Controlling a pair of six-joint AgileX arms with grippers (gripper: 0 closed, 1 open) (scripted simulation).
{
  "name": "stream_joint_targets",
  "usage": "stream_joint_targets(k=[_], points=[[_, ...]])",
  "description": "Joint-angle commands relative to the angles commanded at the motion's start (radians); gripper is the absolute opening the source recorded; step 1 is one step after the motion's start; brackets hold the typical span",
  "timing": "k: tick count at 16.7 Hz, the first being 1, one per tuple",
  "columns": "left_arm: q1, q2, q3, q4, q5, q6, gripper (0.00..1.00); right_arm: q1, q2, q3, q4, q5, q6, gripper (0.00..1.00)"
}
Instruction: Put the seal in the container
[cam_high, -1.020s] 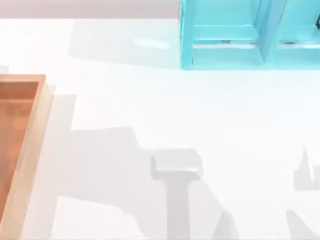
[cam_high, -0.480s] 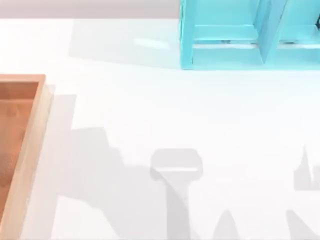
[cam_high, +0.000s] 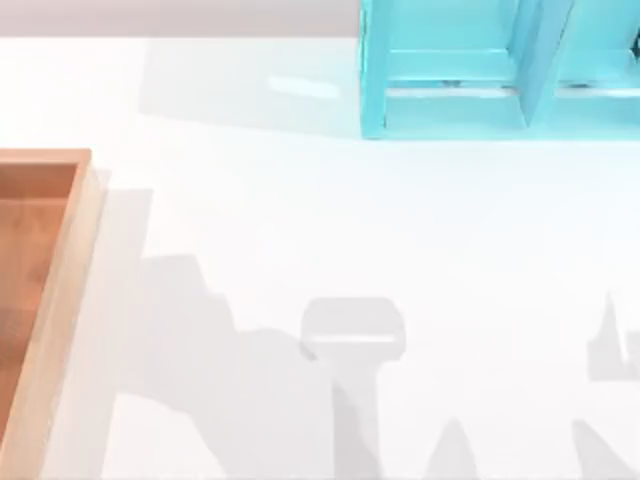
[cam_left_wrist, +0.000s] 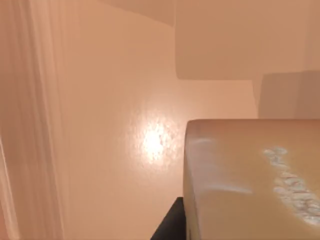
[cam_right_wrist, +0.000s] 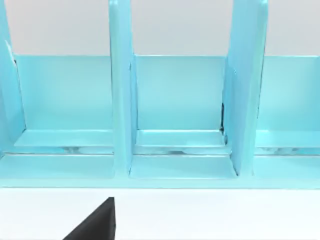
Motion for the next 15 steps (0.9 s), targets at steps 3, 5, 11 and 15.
stream_joint_targets(k=[3,5,11,15], points=[[0.0,0.0,0.0,0.0,0.0,0.0,0.3,0.0,0.0,0.0,0.0,0.0,0.0,1.0],[0.0,0.0,0.0,0.0,0.0,0.0,0.45,0.0,0.0,0.0,0.0,0.0,0.0,1.0],[0.0,0.0,0.0,0.0,0.0,0.0,0.9,0.0,0.0,0.0,0.0,0.0,0.0,1.0],[0.0,0.0,0.0,0.0,0.0,0.0,1.0,0.0,0.0,0.0,0.0,0.0,0.0,1.0]])
